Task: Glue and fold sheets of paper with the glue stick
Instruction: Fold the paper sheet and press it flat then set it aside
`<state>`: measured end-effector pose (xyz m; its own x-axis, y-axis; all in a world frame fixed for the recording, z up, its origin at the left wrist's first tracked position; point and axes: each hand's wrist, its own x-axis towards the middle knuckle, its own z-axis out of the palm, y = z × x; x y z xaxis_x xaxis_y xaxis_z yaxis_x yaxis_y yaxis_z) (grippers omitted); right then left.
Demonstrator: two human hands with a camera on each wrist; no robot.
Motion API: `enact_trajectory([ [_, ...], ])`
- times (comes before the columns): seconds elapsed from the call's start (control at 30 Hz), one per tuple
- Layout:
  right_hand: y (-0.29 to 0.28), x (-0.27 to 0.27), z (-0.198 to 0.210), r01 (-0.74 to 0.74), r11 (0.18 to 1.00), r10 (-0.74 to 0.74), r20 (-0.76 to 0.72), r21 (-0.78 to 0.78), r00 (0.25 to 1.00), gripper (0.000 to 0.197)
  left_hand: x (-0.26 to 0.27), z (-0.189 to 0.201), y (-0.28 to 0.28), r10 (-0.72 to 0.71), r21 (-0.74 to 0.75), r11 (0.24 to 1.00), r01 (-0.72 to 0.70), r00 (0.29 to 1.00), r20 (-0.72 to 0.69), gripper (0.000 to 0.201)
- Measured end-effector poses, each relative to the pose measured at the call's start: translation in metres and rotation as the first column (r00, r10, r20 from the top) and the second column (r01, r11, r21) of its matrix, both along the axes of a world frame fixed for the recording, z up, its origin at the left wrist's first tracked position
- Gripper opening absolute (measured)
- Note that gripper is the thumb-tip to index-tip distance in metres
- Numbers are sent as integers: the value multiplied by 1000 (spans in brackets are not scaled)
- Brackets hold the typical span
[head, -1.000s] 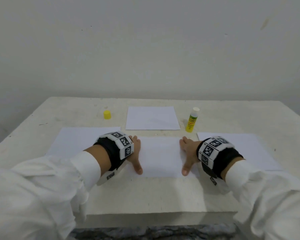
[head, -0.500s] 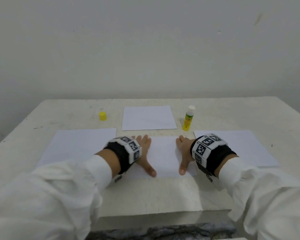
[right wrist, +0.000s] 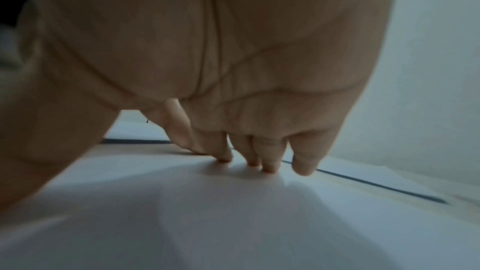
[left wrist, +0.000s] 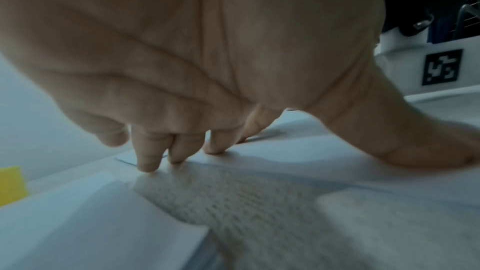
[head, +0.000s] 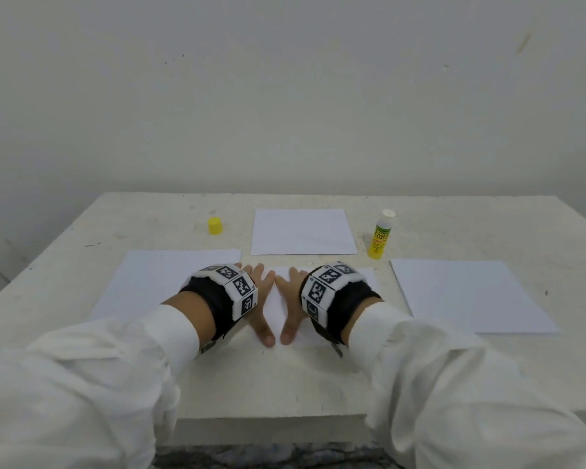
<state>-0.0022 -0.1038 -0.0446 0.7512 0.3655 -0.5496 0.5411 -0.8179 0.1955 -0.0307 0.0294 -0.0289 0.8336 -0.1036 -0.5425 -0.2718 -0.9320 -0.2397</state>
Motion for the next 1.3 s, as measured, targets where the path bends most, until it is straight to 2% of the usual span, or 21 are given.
enact_trajectory([
  [0.07,-13,-10,13,17,999,-17,5,30,1000,150,-1,1,2,-13,8,1000,13,1000,3,147],
  [0.1,-25,-15,21,53,998,-52,-29,28,998,151,-1,2,3,-22,8,1000,22,1000,10,145],
  [0.17,-54,-20,36,136,990,-132,-93,31,987,141,-1,3,4,-39,6,999,39,999,35,141],
  [0.3,-107,-31,59,185,983,-182,-111,12,977,131,-4,7,1,-41,8,999,40,998,51,137],
  [0.5,-123,-30,59,209,978,-210,-76,-17,975,128,-7,14,-3,10,5,1000,-10,1000,30,140],
  [0.63,-118,-21,46,214,976,-215,-24,-41,976,136,-11,21,-8,52,-88,995,-50,998,22,149],
  [0.73,-117,-16,40,238,970,-239,-7,-44,971,141,-18,29,-12,105,-232,968,-101,994,6,147],
  [0.8,-118,-17,39,259,965,-261,-22,-43,965,145,-24,37,-12,206,-404,891,-206,977,-44,138],
  [0.83,-119,-19,41,268,963,-269,-41,-32,962,144,-27,41,-11,280,-503,817,-280,957,-79,131],
  [0.93,-120,-30,49,273,961,-269,-97,36,958,127,-36,42,-4,464,-737,503,-451,861,-210,95],
  [0.97,-120,-33,50,279,958,-270,-116,64,956,119,-40,40,-2,483,-759,449,-471,843,-238,77],
  [1.0,-120,-37,52,289,953,-276,-123,96,953,110,-45,38,-2,485,-769,434,-469,841,-239,62],
  [1.07,-123,-43,53,332,923,-314,-122,193,942,96,-51,35,1,498,-805,403,-436,842,-206,45],
  [1.13,-128,-44,55,438,830,-414,-146,346,899,80,-53,34,6,521,-862,343,-373,839,-156,39],
  [1.23,-129,-45,63,606,553,-536,-313,572,784,49,-51,37,18,562,-928,183,-325,809,-172,37],
  [1.27,-126,-44,67,634,488,-556,-346,600,756,42,-49,38,21,578,-937,146,-317,796,-179,37],
  [1.3,-123,-43,70,630,468,-558,-346,620,755,38,-46,39,23,594,-942,118,-313,783,-186,36],
])
